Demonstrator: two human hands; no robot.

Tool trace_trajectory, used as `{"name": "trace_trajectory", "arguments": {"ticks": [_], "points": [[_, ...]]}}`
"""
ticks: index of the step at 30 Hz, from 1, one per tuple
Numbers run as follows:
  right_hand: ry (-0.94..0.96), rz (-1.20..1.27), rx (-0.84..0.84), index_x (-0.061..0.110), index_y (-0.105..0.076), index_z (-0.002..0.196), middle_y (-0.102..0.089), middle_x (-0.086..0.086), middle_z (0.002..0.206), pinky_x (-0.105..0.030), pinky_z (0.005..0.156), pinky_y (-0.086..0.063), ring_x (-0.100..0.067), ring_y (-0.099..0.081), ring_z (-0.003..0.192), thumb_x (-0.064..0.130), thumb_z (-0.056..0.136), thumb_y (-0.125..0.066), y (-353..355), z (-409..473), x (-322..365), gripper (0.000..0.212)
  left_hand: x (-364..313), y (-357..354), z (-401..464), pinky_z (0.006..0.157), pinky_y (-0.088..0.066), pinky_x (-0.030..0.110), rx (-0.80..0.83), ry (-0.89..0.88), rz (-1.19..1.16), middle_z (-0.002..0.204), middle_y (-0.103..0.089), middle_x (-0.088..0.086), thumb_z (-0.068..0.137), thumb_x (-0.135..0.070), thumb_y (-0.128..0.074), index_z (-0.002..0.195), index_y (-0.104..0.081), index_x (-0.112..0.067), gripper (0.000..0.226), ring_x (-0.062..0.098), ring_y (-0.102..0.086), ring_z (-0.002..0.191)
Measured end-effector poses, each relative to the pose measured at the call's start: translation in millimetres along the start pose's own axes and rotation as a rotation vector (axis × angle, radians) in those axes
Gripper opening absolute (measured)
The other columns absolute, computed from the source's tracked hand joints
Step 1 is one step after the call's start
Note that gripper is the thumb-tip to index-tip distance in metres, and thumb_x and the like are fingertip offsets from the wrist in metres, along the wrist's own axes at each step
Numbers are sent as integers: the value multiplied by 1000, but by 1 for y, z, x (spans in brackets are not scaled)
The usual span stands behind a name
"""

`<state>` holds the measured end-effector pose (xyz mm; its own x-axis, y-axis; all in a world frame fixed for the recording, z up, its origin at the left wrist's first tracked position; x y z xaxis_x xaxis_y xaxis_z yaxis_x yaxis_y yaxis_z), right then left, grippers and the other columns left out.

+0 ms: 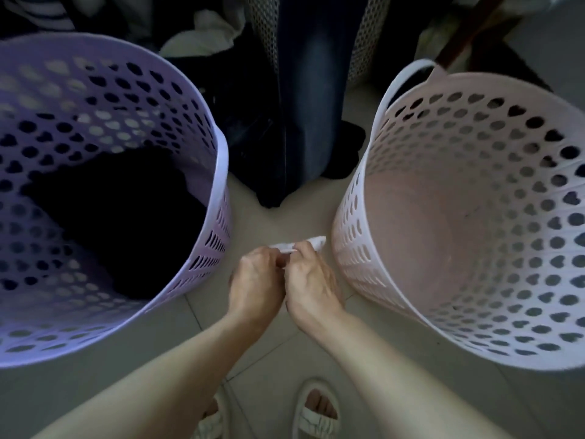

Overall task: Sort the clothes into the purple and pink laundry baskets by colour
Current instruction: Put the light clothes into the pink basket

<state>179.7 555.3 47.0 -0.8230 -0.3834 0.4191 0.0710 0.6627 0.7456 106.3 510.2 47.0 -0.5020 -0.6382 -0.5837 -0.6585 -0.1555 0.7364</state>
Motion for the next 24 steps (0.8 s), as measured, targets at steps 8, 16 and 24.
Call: {"name": "trace_trajectory", "arguments": {"ticks": [8, 16, 24], "points": [[72, 23, -195, 12, -51, 124, -39, -2, 127, -26, 97, -38, -20, -45, 119, 2, 81, -53, 99, -56, 25, 44, -81, 78, -13, 64, -34, 31, -165, 26, 78, 88, -60, -5, 87, -23, -54, 91, -47, -26, 9, 22, -56, 79], [15, 27, -389, 10, -49, 125, -38, -1, 136, -25, 101, -42, -15, -45, 122, 1, 82, -53, 180, -91, -7, 44, -188, 91, -20, 68, -49, 34, -79, -87, -54, 75, -67, 1, 81, -25, -65, 79, -64, -19, 7, 24, -62, 76], [-149, -84, -222, 16, -27, 144, -12, -11, 154, -28, 114, -26, -22, -34, 134, 15, 90, -54, 216, -114, -62, 61, -242, 56, -25, 85, -44, 33, 158, -48, 78, 119, -61, -1, 83, -16, -54, 122, -55, -32, 42, 25, -58, 110]]}}
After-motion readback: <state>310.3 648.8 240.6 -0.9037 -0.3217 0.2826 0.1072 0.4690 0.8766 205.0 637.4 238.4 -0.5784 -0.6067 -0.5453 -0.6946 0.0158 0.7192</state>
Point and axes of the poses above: each hand's wrist, its own z-axis towards the middle knuckle, its own y-axis out of the back of the hand, x = y × z, the point moved 5 cm from there along z, towards the middle knuckle
